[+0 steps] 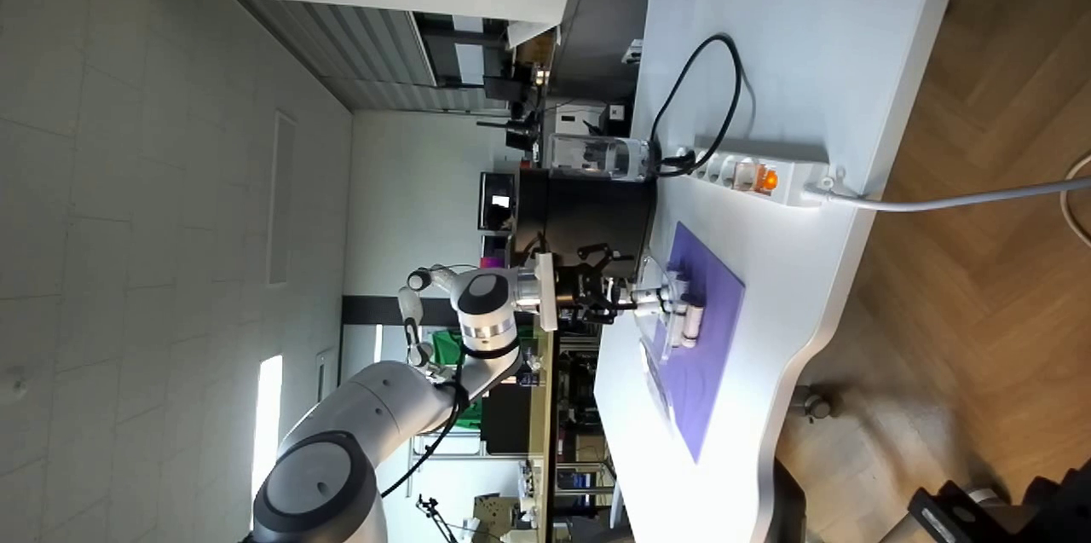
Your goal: Remove one bottle from the clear box
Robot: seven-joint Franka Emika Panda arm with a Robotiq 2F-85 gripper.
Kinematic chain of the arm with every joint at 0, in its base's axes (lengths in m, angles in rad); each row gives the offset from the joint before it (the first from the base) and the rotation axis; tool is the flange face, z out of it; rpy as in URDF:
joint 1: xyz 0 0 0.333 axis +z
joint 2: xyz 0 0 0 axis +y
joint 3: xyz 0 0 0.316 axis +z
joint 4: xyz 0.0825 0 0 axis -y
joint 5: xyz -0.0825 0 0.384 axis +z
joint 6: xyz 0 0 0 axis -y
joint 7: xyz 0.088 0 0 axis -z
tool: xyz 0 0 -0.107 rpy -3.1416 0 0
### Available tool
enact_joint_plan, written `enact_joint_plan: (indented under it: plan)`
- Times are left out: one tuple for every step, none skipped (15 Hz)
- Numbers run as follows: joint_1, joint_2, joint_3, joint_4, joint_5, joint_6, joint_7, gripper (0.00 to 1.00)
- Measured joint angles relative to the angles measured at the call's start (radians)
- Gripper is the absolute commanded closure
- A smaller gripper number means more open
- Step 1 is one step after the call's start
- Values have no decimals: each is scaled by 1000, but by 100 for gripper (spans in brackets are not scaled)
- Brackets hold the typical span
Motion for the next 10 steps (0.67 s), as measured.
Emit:
enact_joint_plan:
  plan:
    - [1, 1, 0, 0, -2, 7, 0, 0]
    - [3, 2, -1, 0, -4, 15, 0, 0]
    - [5, 3, -2, 0, -6, 25, 0, 0]
    - [7, 5, -4, 0, -11, 37, 1, 0]
    - [9, 7, -7, 0, -18, 49, 2, 0]
    - [11, 8, -11, 0, -21, 58, 3, 0]
    - [12, 8, -13, 0, -21, 63, 3, 0]
    - [12, 8, -13, 0, -21, 64, 4, 0]
    - [12, 8, -13, 0, -21, 64, 4, 25]
    - [12, 8, -13, 0, -21, 61, 4, 27]
